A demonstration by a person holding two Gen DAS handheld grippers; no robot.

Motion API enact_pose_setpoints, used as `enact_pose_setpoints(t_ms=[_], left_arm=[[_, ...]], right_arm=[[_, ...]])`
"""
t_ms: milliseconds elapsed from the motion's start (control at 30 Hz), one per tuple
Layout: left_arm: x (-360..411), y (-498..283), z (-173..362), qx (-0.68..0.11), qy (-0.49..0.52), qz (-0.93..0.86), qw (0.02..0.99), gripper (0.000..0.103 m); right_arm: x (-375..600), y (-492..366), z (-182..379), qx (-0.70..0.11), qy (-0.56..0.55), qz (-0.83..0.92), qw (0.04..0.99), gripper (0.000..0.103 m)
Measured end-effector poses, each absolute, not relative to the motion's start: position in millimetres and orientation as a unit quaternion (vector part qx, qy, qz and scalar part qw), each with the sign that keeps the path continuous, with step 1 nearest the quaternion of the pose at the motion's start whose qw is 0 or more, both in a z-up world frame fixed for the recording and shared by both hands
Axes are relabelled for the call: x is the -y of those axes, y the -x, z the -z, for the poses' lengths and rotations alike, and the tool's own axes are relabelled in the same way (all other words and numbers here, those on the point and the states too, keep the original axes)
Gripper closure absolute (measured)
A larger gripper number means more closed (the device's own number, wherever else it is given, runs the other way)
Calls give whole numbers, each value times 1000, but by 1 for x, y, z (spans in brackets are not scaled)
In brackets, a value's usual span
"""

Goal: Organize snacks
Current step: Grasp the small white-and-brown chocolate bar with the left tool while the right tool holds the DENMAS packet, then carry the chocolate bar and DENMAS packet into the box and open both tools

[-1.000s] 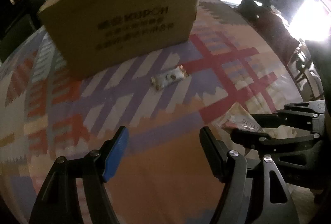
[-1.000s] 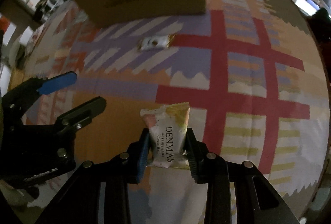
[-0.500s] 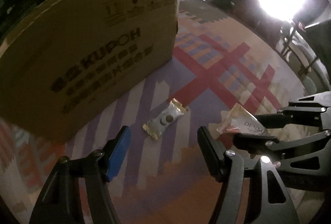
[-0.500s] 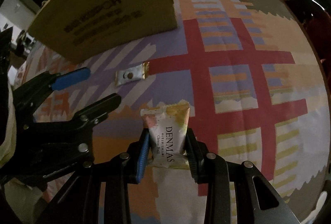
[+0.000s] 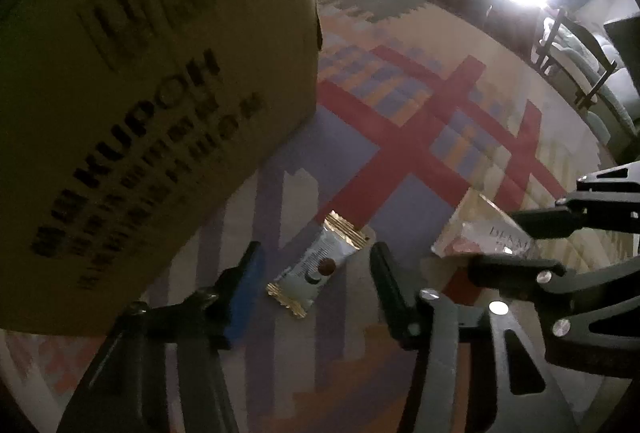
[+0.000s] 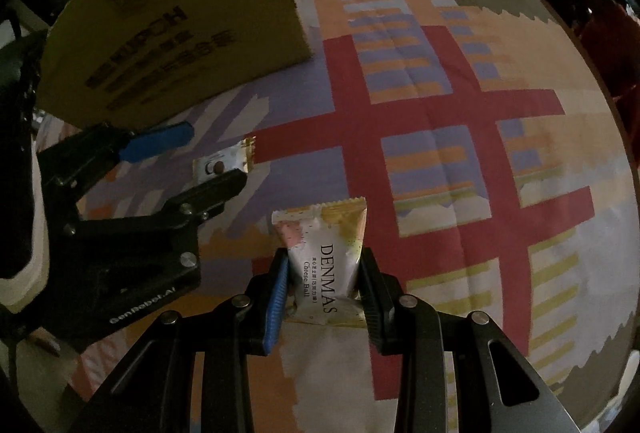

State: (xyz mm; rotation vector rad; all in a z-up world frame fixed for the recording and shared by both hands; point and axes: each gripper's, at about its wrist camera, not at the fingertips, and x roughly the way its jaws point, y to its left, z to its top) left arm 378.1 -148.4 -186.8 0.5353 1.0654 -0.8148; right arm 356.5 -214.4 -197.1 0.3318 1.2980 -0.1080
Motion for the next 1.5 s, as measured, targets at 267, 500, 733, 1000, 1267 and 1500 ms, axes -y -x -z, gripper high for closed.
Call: enact_pose_setpoints(t_ms=[267, 500, 733, 1000, 1267, 1500], left_arm=[[151, -377, 192, -503, -233, 367, 747, 83], [144, -375, 184, -513, -203, 342, 761, 84], [126, -368, 160, -509, -169, 307, 786, 84], [103, -359, 119, -494, -119, 284, 813, 84], [85, -357, 69, -470, -72, 258, 841, 84], [68, -358, 29, -438, -62, 230, 867, 84]], right_arm=[[216, -353, 201, -602, -161, 50, 780, 68], [225, -355, 198, -595, -166, 42, 786, 68], [235, -344, 184, -586, -166, 33, 793, 68], [235, -337, 146, -554, -150, 19, 819, 68], [218, -344, 92, -500, -113, -1, 858, 68], [207, -360, 58, -464, -102, -28, 879, 68]])
